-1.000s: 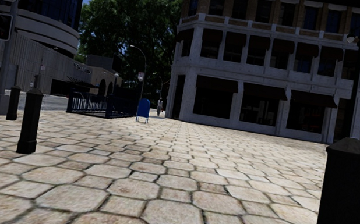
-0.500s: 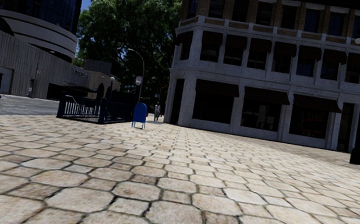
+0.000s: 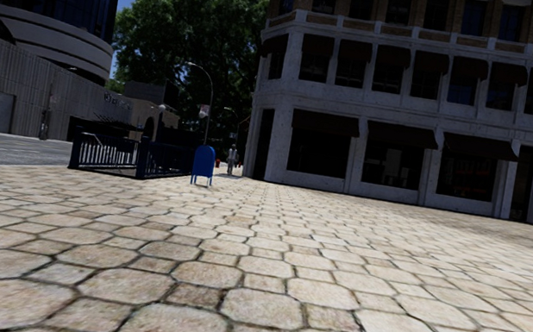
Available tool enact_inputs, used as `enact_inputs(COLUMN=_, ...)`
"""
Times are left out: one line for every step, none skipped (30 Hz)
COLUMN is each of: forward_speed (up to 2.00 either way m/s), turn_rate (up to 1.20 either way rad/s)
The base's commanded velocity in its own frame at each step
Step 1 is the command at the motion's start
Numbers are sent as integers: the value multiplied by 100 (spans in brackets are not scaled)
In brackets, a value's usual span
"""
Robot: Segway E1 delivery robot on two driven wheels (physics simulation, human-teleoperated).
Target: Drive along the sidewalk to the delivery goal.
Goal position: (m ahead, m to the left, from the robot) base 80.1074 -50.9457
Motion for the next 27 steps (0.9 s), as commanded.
enact_inputs(forward_speed=151, turn_rate=0)
enact_inputs(forward_speed=152, turn_rate=0)
enact_inputs(forward_speed=153, turn_rate=0)
enact_inputs(forward_speed=153, turn_rate=0)
enact_inputs(forward_speed=153, turn_rate=0)
enact_inputs(forward_speed=153, turn_rate=0)
enact_inputs(forward_speed=159, turn_rate=0)
enact_inputs(forward_speed=159, turn_rate=0)
enact_inputs(forward_speed=182, turn_rate=0)
enact_inputs(forward_speed=187, turn_rate=0)
enact_inputs(forward_speed=188, turn_rate=0)
enact_inputs(forward_speed=188, turn_rate=0)
enact_inputs(forward_speed=189, turn_rate=0)
enact_inputs(forward_speed=189, turn_rate=0)
enact_inputs(forward_speed=189, turn_rate=0)
enact_inputs(forward_speed=189, turn_rate=0)
enact_inputs(forward_speed=189, turn_rate=0)
enact_inputs(forward_speed=189, turn_rate=0)
enact_inputs(forward_speed=189, turn_rate=0)
enact_inputs(forward_speed=189, turn_rate=0)
enact_inputs(forward_speed=189, turn_rate=0)
enact_inputs(forward_speed=189, turn_rate=0)
enact_inputs(forward_speed=189, turn_rate=0)
enact_inputs(forward_speed=189, turn_rate=0)
enact_inputs(forward_speed=189, turn_rate=0)
enact_inputs(forward_speed=189, turn_rate=0)
enact_inputs(forward_speed=189, turn_rate=0)
